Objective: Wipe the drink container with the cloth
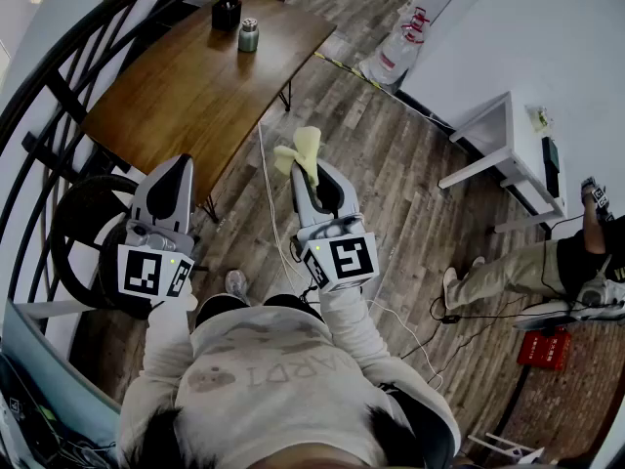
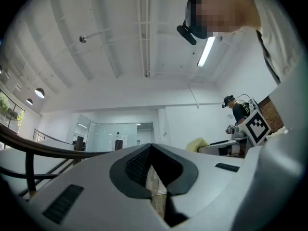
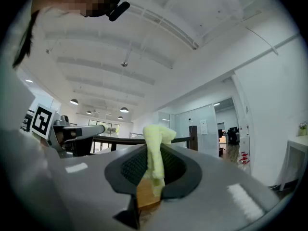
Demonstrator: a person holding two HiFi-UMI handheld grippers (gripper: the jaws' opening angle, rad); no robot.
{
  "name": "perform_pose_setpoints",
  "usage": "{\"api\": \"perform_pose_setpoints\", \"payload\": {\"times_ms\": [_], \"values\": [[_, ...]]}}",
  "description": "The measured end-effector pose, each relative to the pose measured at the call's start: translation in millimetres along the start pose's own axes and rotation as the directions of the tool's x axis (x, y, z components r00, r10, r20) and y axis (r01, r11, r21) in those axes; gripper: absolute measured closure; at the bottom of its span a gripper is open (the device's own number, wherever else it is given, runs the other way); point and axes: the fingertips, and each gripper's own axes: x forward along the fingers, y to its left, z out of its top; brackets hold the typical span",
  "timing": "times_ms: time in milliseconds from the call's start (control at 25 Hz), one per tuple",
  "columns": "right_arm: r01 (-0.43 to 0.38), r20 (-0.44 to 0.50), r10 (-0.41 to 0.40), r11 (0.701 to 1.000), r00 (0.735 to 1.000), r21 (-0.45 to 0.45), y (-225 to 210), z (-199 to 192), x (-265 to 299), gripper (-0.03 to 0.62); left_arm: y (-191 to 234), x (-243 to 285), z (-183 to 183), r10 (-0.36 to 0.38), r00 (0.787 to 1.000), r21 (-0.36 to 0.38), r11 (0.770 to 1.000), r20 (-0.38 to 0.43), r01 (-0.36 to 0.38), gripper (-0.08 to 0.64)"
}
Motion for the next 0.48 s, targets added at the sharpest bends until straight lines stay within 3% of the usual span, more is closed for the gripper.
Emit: {"api": "perform_pose_setpoints", "payload": {"times_ms": [480], "values": [[0.024,0.01,-0.024,1.0,1.0,0.003,5.5,-5.4,20.3,0.526,23.2,6.4,-3.6,-0.007,1.0,-0.016,1.0,0.02,0.007,0.555]]}}
